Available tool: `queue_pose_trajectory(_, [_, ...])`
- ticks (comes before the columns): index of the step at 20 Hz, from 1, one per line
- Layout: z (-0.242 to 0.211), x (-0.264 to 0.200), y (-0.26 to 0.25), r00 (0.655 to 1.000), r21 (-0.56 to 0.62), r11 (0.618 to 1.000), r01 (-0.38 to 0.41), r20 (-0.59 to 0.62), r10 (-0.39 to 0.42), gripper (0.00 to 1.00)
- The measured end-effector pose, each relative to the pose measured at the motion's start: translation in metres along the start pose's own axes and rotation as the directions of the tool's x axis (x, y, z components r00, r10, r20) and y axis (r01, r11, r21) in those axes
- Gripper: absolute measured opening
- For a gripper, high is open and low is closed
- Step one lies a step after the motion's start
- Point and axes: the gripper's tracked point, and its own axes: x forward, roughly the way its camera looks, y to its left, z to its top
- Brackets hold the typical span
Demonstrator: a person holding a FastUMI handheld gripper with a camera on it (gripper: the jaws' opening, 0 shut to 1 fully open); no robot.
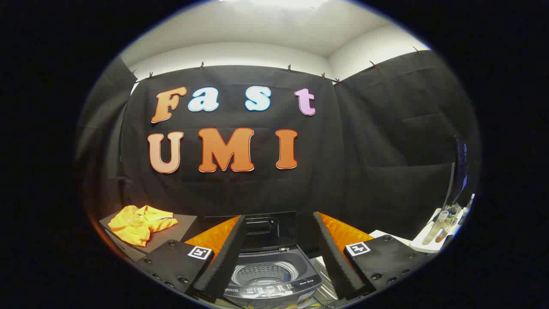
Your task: Put the clothes into the washing machine and then close the washing machine lid.
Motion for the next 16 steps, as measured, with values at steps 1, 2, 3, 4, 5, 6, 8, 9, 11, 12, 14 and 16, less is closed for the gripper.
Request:
queue_pose_trajectory(1, [0.000,0.000,0.006,1.000,0.001,1.000,-0.008,0.000,0.008,0.97])
queue_pose_trajectory(2, [0.000,0.001,0.012,1.000,0.011,1.000,-0.015,-0.001,0.015,0.97])
queue_pose_trajectory(3, [0.000,0.001,0.016,1.000,0.024,0.999,-0.023,-0.001,0.023,0.97])
queue_pose_trajectory(4, [0.000,0.002,0.018,1.000,0.034,0.999,-0.026,0.000,0.026,0.97])
queue_pose_trajectory(5, [0.000,0.005,0.018,1.000,0.037,0.999,-0.021,0.001,0.021,0.97])
queue_pose_trajectory(6, [0.000,0.006,0.018,1.000,0.037,0.999,-0.018,0.001,0.018,0.97])
queue_pose_trajectory(8, [0.000,0.006,0.021,1.000,0.037,0.999,-0.016,-0.004,0.016,0.97])
queue_pose_trajectory(9, [-0.001,0.006,0.021,1.000,0.035,0.999,-0.015,-0.005,0.015,0.97])
queue_pose_trajectory(11, [0.000,0.006,0.023,1.000,0.032,0.999,-0.014,0.000,0.014,0.98])
queue_pose_trajectory(12, [0.001,0.005,0.023,1.000,0.030,0.999,-0.016,0.005,0.016,0.98])
queue_pose_trajectory(14, [0.003,0.003,0.027,1.000,0.037,0.999,-0.024,0.012,0.024,0.97])
queue_pose_trajectory(16, [0.006,-0.002,0.037,0.998,0.060,0.997,-0.054,0.029,0.053,0.98])
